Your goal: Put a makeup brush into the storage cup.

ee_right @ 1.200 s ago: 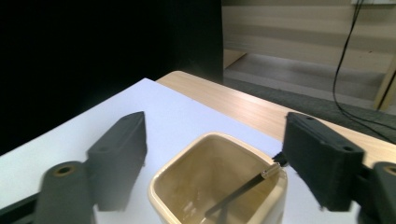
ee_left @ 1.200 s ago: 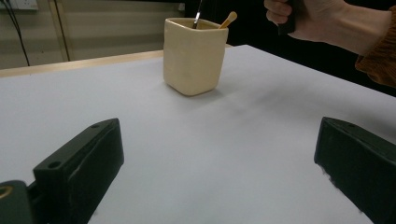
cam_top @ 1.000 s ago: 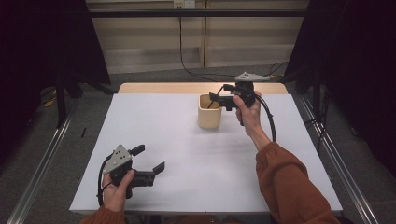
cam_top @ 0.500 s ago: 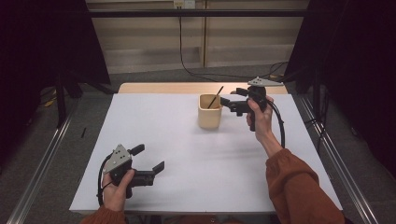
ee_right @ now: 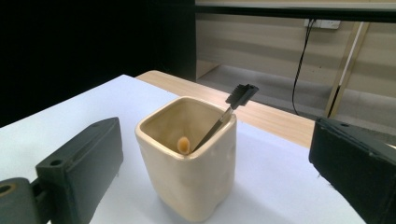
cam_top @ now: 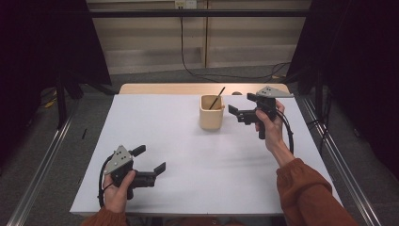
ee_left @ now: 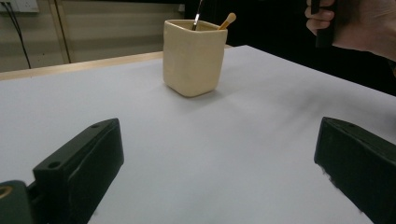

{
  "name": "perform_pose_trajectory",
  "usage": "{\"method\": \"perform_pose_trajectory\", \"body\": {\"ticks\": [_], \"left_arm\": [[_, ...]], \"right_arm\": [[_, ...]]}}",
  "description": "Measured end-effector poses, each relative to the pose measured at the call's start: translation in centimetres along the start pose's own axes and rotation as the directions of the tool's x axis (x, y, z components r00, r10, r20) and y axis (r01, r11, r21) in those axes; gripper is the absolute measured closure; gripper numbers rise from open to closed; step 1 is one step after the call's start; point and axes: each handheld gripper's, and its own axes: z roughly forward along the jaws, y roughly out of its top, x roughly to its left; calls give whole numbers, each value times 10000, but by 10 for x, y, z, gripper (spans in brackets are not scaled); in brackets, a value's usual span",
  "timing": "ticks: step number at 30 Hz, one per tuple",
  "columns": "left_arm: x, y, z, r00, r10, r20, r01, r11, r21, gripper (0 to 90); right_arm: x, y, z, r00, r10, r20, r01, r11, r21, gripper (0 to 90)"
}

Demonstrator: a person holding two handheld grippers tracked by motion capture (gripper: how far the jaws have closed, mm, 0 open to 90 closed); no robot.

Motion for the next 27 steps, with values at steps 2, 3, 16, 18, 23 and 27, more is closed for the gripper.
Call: {"method": "perform_pose_trajectory", "body": {"ticks": [2, 3, 16, 18, 23, 27], "left_arm": [[0, 0, 0, 10000, 12, 4, -12, 10000, 15, 15], [0, 0, 0, 10000, 30, 10, -30, 10000, 7, 15], [-1, 1, -2, 10000, 36, -63, -37, 10000, -85, 15], [0, 0, -2, 10000, 32, -69, -33, 10000, -73, 15], [0, 0, -4, 9996, -47, -267, 42, 9998, -196, 15], [1, 0, -5, 9994, -26, -351, 18, 9997, -232, 16]], "right_arm": [[1, -3, -4, 9999, -104, 112, 104, 9999, 18, 19], [0, -4, -7, 9998, -135, 129, 135, 9999, 10, 18], [-1, -22, -41, 9968, -368, 716, 366, 9993, 40, 7], [0, -25, -46, 9960, -368, 818, 369, 9993, -1, 10], [0, -35, -60, 9937, -466, 1015, 467, 9989, 16, 14], [-1, -42, -71, 9919, -409, 1200, 420, 9991, -61, 0]]}}
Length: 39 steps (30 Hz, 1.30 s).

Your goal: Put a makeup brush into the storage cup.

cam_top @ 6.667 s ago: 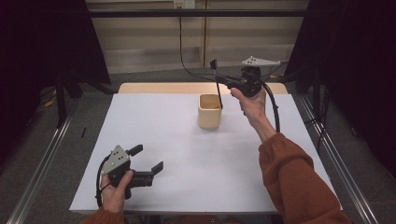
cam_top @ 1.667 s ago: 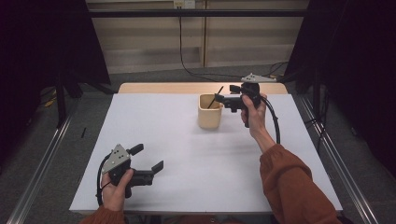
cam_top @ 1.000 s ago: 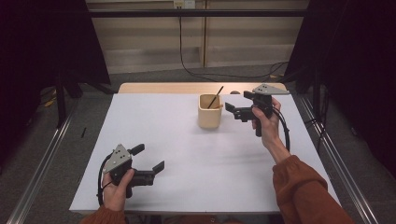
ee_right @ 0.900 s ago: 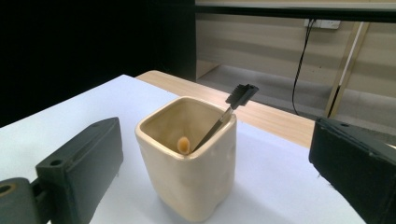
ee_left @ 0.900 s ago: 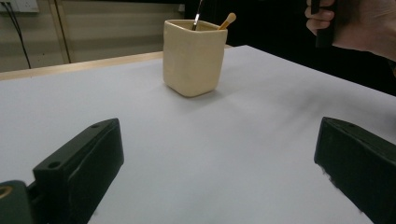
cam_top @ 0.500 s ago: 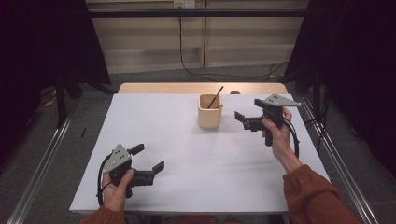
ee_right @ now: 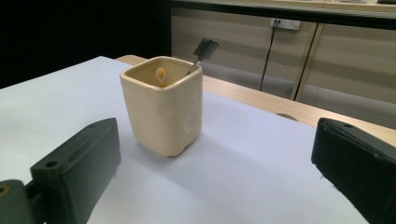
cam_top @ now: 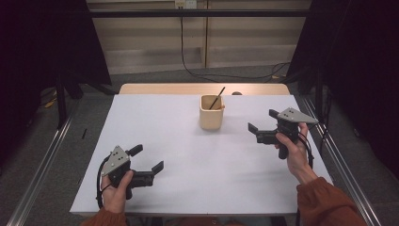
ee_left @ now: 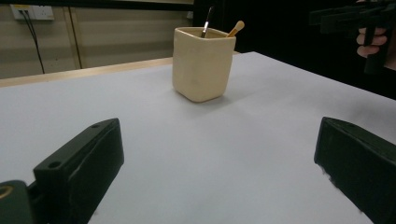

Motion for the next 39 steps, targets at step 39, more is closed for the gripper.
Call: {"method": "perform_pose_trajectory", "body": {"ticks": [39], "left_arm": [[-3, -2, -9, 9999, -54, -120, 52, 9999, -139, 18]], "right_arm": [[0, -71, -115, 9919, 135, 1266, -158, 9997, 171, 10]]}}
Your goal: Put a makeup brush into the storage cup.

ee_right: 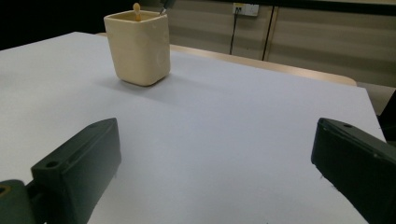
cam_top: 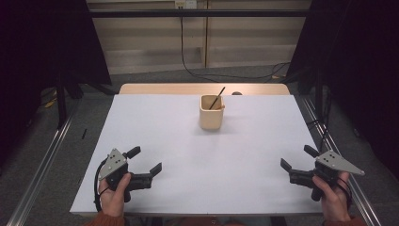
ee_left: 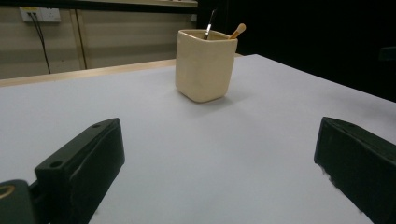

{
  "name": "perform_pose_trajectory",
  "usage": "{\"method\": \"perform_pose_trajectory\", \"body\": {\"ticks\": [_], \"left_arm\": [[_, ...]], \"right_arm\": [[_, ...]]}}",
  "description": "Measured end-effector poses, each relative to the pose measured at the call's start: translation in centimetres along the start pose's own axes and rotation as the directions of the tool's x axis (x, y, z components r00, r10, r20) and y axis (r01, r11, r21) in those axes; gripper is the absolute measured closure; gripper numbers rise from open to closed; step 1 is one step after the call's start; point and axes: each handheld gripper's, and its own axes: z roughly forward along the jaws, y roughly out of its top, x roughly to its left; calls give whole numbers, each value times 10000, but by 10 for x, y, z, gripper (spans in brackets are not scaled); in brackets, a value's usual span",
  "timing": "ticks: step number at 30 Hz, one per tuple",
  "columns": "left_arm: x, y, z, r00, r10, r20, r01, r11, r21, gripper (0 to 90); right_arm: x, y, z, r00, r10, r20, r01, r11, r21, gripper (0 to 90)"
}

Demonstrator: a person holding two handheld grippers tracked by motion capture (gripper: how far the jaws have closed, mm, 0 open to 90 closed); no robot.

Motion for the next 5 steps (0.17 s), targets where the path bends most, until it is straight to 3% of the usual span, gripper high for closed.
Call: {"method": "perform_pose_trajectory", "body": {"ticks": [5], "left_arm": [[1, 0, -2, 10000, -66, -52, 66, 10000, -71, 18]], "right_arm": [[-1, 1, 0, 9999, 105, 50, -104, 9999, -26, 7]]}}
